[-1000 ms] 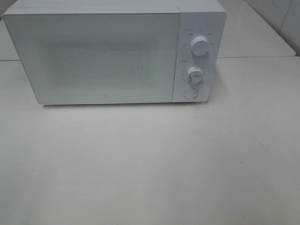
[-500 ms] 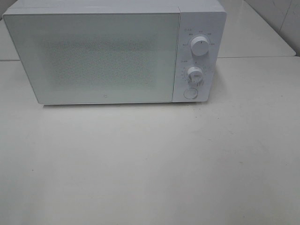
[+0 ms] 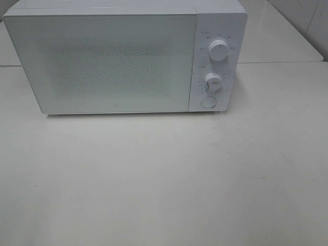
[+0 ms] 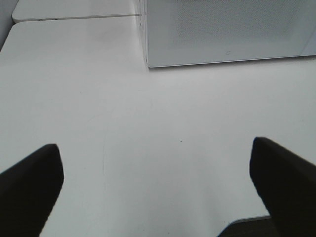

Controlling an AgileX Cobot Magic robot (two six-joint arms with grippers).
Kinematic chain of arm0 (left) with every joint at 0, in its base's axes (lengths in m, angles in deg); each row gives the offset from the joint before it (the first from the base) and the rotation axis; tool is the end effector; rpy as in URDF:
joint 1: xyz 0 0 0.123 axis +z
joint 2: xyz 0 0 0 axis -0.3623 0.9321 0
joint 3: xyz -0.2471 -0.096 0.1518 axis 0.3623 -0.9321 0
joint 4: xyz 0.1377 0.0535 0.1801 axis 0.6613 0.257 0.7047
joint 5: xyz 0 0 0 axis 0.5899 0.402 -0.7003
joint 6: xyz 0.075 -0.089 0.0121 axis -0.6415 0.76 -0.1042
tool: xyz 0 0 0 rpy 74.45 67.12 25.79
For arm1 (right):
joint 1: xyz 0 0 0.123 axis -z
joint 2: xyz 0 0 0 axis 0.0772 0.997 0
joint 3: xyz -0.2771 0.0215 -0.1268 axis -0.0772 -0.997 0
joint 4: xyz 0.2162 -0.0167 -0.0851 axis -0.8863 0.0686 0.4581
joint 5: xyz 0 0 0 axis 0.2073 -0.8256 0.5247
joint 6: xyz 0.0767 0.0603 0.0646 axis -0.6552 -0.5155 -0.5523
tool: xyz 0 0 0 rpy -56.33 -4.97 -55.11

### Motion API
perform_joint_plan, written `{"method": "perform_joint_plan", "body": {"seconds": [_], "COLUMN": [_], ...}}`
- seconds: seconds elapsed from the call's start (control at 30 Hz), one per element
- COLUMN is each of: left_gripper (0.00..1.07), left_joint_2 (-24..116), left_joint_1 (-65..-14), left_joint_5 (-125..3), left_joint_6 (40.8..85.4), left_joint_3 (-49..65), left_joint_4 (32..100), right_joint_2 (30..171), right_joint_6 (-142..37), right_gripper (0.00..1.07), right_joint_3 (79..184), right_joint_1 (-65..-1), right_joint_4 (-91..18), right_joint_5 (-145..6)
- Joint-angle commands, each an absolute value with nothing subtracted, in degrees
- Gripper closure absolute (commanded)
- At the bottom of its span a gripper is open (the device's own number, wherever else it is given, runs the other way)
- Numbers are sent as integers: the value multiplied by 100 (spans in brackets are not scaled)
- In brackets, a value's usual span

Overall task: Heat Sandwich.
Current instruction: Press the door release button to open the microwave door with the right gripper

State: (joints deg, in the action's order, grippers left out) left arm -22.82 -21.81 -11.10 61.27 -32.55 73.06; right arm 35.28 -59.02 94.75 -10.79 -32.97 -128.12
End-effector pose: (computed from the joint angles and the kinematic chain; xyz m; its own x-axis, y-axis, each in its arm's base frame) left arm -0.0229 -0.0135 0.2616 -0.4344 0.0374 -0.9000 0.1297 0.9913 -0.0214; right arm -0.0083 -0.0063 0.2781 -0.3865 -0.0392 -0.9215 -0.0671 0.9976 -0.0143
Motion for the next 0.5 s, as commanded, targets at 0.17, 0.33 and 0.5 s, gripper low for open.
{"method": "perform_joint_plan", "body": {"seconds": [0.17, 0.33, 0.5], "left_gripper": [9, 9, 9], "left_joint_2": [-2391, -2374, -2374], "left_joint_1": [-2153, -2153, -2153], "left_joint_5": [-1092, -1092, -1092], "left_joint_6": [6138, 6138, 6138], "left_joint_3": [-3260, -3260, -3260], "left_joint_4": [7255, 7255, 7255], "right_joint_2": [4221, 4708, 5224], "right_joint_6": [-5959, -5959, -5959], "right_gripper": [32, 32, 32], "right_joint_3": [9567, 9567, 9567], "right_joint_1": [-1039, -1039, -1039], "right_joint_4": [-3308, -3308, -3308], "right_joint_5": [-11781, -11088, -10366]}}
